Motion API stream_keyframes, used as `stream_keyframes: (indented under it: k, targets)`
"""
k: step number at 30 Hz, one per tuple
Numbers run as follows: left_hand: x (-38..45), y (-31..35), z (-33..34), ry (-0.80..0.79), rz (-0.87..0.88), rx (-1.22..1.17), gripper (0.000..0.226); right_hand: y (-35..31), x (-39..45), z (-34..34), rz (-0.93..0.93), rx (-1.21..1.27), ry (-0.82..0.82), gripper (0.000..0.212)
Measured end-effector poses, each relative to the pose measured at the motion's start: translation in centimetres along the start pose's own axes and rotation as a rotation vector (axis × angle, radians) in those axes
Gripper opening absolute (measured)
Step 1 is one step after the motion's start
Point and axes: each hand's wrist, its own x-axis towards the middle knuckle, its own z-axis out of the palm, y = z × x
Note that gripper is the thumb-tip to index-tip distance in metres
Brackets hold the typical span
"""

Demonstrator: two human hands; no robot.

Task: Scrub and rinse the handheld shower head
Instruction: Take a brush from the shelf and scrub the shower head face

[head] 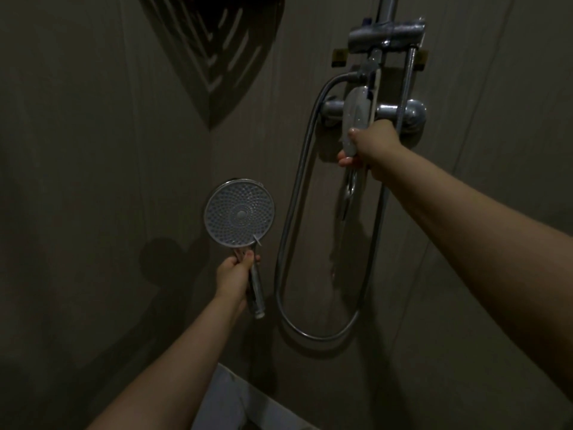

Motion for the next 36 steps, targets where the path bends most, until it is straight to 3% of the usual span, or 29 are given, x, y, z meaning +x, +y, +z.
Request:
stream_keyframes:
  k: [4, 7, 10, 13, 15, 17, 23, 27, 36]
  targets:
    - [-0.3, 0.1, 0.0, -0.003, 0.003, -0.006, 0.023, 0.5, -0.4, -0.4, -0.032, 0.051, -0.062, 0.043]
    - [-0.2, 0.0, -0.2, 0.003, -0.007, -0.007, 0.023, 2.6, -0.9, -1.2, -0.190, -0.043, -0.030, 0.032]
    - [0.1, -0.1, -0.7, -0.003, -0.006, 0.008, 0.022, 6.7, -1.6, -2.8, -0.430, -0.498, 0.001, 0.036]
    - [0.1, 0.0, -0.9, 0.012, -0.005, 0.013, 0.022, 10.9, -1.6, -4.6, -0.277, -1.079, -0.380, 0.038]
    - [0.0, -0.1, -0.8, 0.018, -0.008, -0.002, 0.021, 13.0, -1.2, -5.4, -0.116, -1.261, -0.523, 0.042]
    - [-0.1, -0.1, -0.7, 0.016, -0.014, -0.005, 0.020, 14.1, -1.0, -5.8, -0.061, -1.214, -0.514, 0.043]
    - [-0.4, -0.6, -0.7, -0.021, -0.035, -0.028, 0.021, 13.6, -0.5, -6.0, -0.159, -1.156, -0.389, 0.034]
    - [-0.2, -1.0, -0.6, -0.012, -0.034, -0.023, 0.022, 13.5, -0.3, -5.9, -0.217, -1.145, -0.403, 0.023]
    - [0.0, -1.2, -0.6, -0.017, -0.013, -0.005, 0.022, 14.3, -0.2, -6.3, -0.282, -1.094, -0.298, 0.021]
